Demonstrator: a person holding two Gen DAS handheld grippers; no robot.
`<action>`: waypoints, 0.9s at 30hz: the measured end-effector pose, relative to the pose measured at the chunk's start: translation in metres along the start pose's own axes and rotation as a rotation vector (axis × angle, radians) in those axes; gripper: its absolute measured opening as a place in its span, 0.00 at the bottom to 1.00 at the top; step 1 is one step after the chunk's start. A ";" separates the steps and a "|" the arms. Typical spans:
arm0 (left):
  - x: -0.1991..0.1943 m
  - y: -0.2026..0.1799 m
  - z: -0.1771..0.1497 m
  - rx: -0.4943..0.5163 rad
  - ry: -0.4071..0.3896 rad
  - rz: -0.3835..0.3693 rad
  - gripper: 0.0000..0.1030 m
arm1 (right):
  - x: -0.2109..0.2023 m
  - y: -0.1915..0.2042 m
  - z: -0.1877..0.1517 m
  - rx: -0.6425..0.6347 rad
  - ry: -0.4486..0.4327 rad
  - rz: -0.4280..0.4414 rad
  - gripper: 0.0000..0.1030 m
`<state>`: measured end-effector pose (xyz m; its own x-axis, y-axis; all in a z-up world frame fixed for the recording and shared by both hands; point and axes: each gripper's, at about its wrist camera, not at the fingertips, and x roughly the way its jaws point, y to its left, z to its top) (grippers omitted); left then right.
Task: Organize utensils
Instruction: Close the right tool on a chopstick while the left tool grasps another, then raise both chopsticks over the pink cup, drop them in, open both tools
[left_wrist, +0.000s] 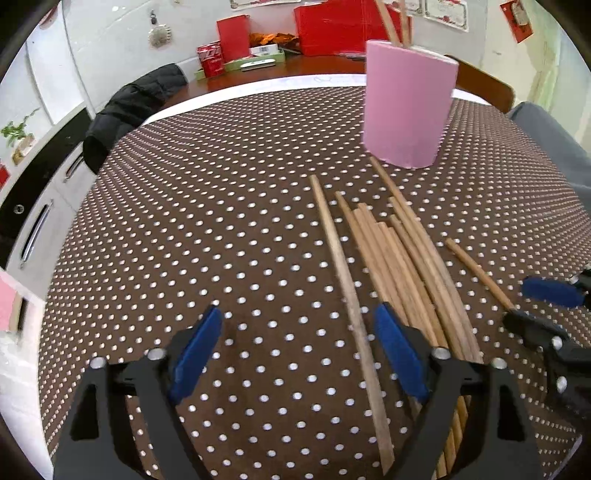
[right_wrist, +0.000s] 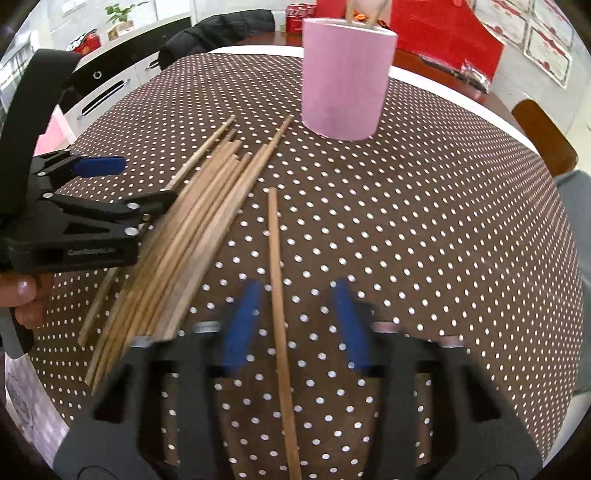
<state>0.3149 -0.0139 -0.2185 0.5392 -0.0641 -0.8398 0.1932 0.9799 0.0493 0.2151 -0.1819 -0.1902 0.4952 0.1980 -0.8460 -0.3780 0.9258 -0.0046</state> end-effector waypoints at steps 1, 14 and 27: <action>-0.001 -0.001 0.000 -0.002 -0.001 -0.029 0.56 | 0.000 0.002 0.001 -0.006 0.001 0.005 0.21; -0.032 0.025 0.002 -0.137 -0.156 -0.100 0.06 | -0.040 -0.040 -0.001 0.231 -0.223 0.225 0.05; -0.112 0.018 0.038 -0.164 -0.509 -0.244 0.06 | -0.107 -0.076 0.041 0.343 -0.575 0.291 0.06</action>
<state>0.2891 0.0038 -0.1031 0.8287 -0.3342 -0.4489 0.2536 0.9393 -0.2312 0.2228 -0.2598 -0.0777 0.7803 0.5022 -0.3728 -0.3378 0.8400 0.4246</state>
